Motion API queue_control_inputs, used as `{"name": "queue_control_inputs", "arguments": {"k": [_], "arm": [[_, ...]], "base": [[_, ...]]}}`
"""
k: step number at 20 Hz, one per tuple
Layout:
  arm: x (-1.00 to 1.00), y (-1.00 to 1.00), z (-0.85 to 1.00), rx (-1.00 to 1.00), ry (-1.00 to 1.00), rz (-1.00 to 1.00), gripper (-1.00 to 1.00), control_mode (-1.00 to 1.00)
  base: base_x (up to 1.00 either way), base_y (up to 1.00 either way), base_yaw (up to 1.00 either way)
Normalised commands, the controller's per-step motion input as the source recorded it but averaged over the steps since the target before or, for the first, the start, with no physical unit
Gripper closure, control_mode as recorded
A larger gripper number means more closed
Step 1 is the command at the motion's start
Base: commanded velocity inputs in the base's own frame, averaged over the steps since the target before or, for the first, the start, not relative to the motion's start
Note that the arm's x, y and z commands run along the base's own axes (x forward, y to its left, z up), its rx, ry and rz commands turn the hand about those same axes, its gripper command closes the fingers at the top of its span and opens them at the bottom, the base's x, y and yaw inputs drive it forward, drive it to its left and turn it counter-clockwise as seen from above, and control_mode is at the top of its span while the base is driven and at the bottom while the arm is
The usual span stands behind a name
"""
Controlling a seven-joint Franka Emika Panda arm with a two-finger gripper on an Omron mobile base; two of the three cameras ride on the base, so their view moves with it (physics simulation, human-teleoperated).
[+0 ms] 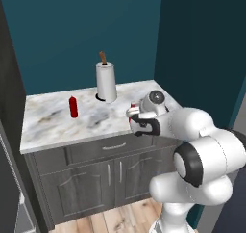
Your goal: Place the ketchup and ketchup from the counter to the top shelf of the fridge. If the existing items in the fridge are on the top shelf, move them to other shelves.
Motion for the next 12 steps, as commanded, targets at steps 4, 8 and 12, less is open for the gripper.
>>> {"name": "queue_control_inputs", "arguments": {"k": [4,8,12], "arm": [[0.25,0.06,-0.09,0.0,-0.06,0.0,-1.0,-1.0],[0.22,0.04,-0.01,0.0,-0.01,0.0,-1.0,-1.0],[0.24,0.04,0.0,0.0,0.0,0.0,-1.0,-1.0]], "base": [[0.0,0.0,0.0],[0.0,0.0,0.0],[0.0,0.0,0.0]]}}
